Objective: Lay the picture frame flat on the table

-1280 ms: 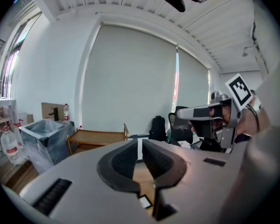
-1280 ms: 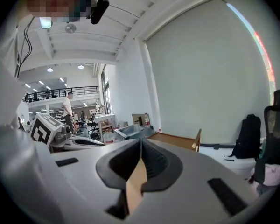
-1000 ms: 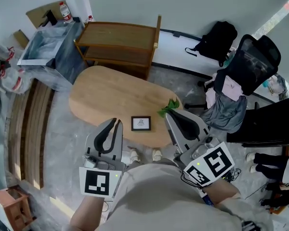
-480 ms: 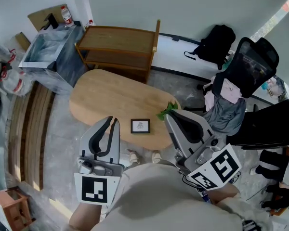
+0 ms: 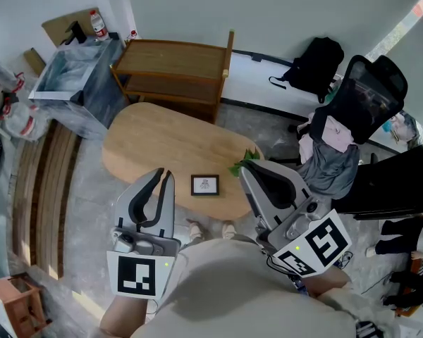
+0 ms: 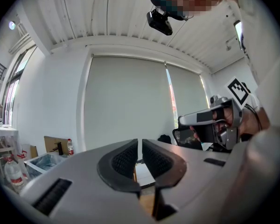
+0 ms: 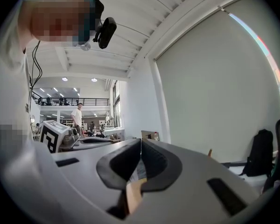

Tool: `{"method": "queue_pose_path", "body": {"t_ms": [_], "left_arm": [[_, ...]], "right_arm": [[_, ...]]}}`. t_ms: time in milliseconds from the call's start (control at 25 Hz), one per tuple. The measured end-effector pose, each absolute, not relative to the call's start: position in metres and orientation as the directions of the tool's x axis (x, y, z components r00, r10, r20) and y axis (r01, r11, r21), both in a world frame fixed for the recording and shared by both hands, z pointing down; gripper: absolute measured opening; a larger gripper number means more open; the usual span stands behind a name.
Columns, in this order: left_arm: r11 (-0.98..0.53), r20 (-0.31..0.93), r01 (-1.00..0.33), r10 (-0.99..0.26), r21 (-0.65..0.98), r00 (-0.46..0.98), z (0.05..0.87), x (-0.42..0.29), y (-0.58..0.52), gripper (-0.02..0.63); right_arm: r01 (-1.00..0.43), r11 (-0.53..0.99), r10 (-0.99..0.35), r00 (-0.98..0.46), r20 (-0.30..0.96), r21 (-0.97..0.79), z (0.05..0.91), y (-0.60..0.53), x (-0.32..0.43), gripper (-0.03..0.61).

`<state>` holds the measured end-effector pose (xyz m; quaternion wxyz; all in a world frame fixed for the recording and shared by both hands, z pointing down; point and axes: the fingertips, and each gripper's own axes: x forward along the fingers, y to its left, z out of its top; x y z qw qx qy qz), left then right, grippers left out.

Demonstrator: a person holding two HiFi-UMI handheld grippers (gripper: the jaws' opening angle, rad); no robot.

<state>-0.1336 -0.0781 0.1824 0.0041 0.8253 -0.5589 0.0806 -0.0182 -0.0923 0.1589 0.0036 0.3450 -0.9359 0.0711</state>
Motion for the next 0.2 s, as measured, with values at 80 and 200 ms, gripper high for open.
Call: {"method": "queue_pose_path", "body": {"t_ms": [80,200], "left_arm": [[-0.376,0.136,-0.923,-0.922,-0.085,0.364,0.1803,-0.132,-0.0762,0.029],[-0.375,0.128,-0.924,-0.923,-0.078,0.363,0.1765,-0.1299,-0.0729,0.029]], "right_arm": [[-0.645,0.753,-0.644,-0.763,0.056,-0.13,0.1573,-0.0902,-0.0174,-0.002],[-0.641,0.757,-0.64,-0.767,0.054,-0.129,0.1536,-0.0864,-0.0164,-0.002]]}}
